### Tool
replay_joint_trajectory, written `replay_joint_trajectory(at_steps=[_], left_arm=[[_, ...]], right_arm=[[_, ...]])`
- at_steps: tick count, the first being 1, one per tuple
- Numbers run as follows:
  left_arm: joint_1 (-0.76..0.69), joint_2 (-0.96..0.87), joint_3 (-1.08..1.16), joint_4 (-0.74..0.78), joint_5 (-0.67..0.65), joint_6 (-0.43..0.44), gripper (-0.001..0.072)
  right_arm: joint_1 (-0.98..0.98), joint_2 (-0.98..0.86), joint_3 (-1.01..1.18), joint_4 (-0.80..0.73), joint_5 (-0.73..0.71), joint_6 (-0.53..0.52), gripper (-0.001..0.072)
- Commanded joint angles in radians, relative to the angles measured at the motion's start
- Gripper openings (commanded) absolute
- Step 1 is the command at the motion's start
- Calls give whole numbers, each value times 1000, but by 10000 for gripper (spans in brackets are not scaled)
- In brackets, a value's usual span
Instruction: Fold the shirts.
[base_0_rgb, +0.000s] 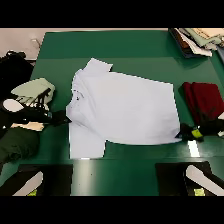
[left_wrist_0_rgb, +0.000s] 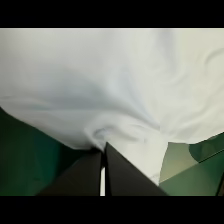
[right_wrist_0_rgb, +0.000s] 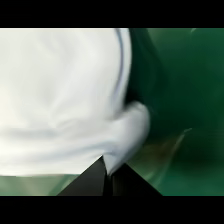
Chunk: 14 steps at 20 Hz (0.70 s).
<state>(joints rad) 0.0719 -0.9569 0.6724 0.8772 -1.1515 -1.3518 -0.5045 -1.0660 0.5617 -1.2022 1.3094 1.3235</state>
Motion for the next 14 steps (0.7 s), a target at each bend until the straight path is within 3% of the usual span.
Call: replay_joint_trajectory(at_steps=[1, 7, 10, 14], left_arm=[[1, 81, 110, 10, -18, -43, 19], [1, 250, 763, 31, -51, -119, 19], [1, 251, 1148, 89, -7, -152, 19], [1, 245, 1419, 188, 86, -180, 19]], right_arm=[[116, 105, 148, 26, 63, 2, 13], [198, 325, 733, 29, 68, 33, 13], [162, 357, 1060, 23, 82, 38, 13], [94, 317, 1370, 25, 122, 51, 13]])
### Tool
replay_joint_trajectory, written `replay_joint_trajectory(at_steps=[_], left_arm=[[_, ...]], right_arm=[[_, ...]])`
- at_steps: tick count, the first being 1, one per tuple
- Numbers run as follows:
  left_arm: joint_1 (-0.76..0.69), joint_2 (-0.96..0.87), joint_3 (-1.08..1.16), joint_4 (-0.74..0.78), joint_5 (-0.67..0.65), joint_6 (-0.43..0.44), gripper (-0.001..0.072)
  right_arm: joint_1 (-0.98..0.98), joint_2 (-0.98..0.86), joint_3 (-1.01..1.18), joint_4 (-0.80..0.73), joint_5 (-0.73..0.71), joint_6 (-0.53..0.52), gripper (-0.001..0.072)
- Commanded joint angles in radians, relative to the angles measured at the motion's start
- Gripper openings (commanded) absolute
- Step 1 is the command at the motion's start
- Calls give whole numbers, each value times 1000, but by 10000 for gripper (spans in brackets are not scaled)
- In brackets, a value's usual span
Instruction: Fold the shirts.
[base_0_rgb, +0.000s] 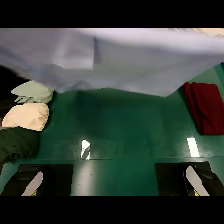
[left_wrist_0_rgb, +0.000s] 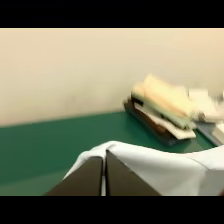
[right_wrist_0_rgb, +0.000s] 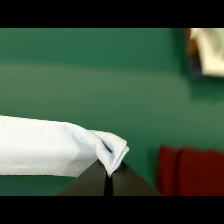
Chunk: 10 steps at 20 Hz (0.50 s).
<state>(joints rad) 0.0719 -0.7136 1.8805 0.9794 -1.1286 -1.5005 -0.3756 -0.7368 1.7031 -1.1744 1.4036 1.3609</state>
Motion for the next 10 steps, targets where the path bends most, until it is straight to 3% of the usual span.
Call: replay_joint_trajectory(at_steps=[1, 5, 10], left_arm=[[1, 2, 224, 104, 77, -48, 19], [0, -47, 219, 103, 13, -71, 19], [0, -261, 93, 70, -214, -71, 20]], right_arm=[[-39, -35, 288, -3, 53, 26, 13], [-36, -122, 410, -2, 156, 79, 12], [96, -219, 170, -36, 184, 102, 11]])
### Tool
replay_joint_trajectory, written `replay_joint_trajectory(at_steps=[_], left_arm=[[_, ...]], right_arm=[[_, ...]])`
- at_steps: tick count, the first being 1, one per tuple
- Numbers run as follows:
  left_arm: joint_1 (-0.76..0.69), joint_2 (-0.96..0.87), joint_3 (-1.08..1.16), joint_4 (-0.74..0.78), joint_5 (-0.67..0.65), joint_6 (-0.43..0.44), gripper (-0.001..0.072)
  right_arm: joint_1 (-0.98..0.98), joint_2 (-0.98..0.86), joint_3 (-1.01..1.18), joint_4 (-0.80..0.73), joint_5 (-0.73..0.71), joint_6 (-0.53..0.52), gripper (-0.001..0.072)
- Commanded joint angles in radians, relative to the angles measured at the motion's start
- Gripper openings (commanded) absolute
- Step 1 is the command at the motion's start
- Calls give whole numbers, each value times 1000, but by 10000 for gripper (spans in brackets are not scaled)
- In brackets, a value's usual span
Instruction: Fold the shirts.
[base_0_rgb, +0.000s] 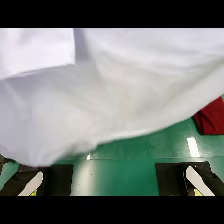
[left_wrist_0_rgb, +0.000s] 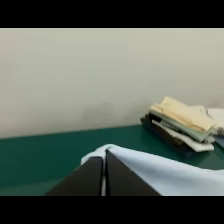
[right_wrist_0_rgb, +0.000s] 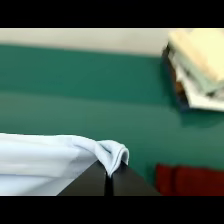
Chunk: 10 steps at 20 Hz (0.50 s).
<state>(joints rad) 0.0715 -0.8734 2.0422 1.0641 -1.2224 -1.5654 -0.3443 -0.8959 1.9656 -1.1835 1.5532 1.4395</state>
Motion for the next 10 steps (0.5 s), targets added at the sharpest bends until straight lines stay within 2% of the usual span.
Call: replay_joint_trajectory(at_steps=[1, 4, 8, 10], left_arm=[[1, -149, -140, -17, -141, -5, 20], [1, -292, -366, -17, -136, 3, 20], [1, -517, -562, -37, -26, 37, 20], [1, -624, -563, -84, 15, 100, 20]], right_arm=[[97, -99, -141, -68, 48, 31, 11], [184, -249, -293, -201, 63, 46, 11], [234, -484, -423, -205, -17, 45, 11], [235, -600, -418, -196, -47, 45, 11]])
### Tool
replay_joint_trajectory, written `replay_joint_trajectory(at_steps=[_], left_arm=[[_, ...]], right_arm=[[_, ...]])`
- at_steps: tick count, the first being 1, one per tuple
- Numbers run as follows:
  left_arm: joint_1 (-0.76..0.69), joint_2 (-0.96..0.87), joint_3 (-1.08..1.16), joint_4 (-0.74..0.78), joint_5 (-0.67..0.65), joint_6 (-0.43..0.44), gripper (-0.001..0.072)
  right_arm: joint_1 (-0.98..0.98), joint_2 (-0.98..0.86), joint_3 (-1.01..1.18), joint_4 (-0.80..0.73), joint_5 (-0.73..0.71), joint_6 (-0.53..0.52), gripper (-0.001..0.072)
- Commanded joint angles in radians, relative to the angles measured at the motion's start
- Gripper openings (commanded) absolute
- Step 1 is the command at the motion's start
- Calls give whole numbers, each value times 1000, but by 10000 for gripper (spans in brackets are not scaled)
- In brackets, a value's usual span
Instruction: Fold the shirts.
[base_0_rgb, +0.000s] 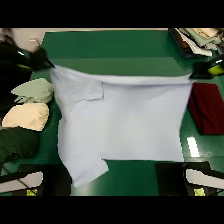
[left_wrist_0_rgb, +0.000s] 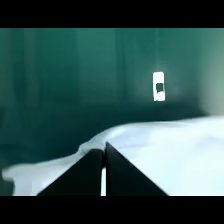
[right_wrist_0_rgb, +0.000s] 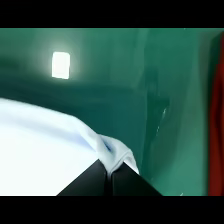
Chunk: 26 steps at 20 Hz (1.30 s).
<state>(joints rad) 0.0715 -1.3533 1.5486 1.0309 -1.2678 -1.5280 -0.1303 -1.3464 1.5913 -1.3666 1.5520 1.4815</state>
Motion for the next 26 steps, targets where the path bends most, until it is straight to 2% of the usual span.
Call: replay_joint_trajectory(at_steps=[1, 4, 7, 9, 11, 13, 19, 20, 21, 22, 24, 26], left_arm=[[1, -179, -69, -64, 106, 70, 20], [1, -250, -17, -80, 215, 70, 20], [1, -277, 71, -76, 191, 71, 20], [1, -277, 115, -69, 105, 104, 21], [1, -277, 122, -25, -58, 145, 20], [1, -277, 84, 47, -135, 140, 20], [-46, -275, -143, 58, -94, 138, 22], [-58, -275, -167, 68, -82, 111, 24], [-60, -275, -176, 76, -82, 83, 171], [-55, -272, -174, 79, -93, 62, 465], [-41, -228, -174, 103, -130, 45, 477], [-41, -126, -201, 190, -158, 35, 477]], right_arm=[[21, -200, -21, -13, -52, 3, 12], [21, -329, 111, -12, -65, 3, 12], [21, -394, 264, -13, -52, 2, 12], [21, -395, 299, -13, -31, -17, 12], [21, -362, 249, -18, -8, -35, 12], [21, -310, 133, -23, -21, -43, 12], [21, -170, -174, -12, -163, -42, 14], [21, -156, -200, -12, -173, -42, 30], [21, -143, -217, -12, -176, -41, 194], [21, -134, -219, -12, -172, -39, 313], [18, -94, -220, -13, -152, -40, 325], [15, -35, -220, -13, -108, -40, 325]])
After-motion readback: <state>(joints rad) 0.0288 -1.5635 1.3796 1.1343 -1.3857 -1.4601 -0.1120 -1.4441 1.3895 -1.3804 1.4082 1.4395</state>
